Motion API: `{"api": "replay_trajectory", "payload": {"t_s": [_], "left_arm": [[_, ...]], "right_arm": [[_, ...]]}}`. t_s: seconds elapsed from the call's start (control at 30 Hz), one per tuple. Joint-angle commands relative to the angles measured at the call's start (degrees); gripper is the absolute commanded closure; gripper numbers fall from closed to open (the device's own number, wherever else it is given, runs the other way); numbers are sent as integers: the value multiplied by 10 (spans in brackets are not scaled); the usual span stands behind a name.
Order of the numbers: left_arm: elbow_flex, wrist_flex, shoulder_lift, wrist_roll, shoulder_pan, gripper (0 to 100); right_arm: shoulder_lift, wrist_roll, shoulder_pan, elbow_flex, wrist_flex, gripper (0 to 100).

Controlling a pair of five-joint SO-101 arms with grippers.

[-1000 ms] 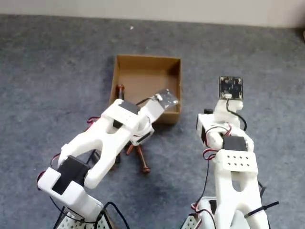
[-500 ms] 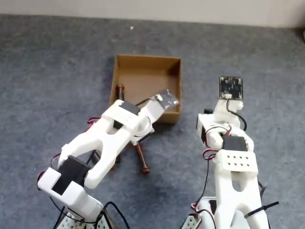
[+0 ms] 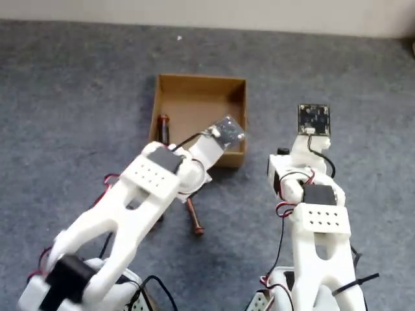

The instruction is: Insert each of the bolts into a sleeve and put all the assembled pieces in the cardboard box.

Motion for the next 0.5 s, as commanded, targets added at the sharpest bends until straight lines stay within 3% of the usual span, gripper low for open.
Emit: {"api": "replay_trajectory", "payload": {"t_s": [0.0, 0.2, 0.37, 0.47], "left_arm": [[20, 4, -121, 8, 0, 995], [74, 3, -284, 9, 0, 995], [103, -11, -399, 12, 0, 995], [127, -44, -459, 60, 0, 995]], "right_arm": [[-27, 8, 3, -8, 33, 993], [-146, 8, -12, 0, 57, 993], [-286, 9, -73, 69, 63, 993], [-341, 33, -118, 97, 63, 993]]}}
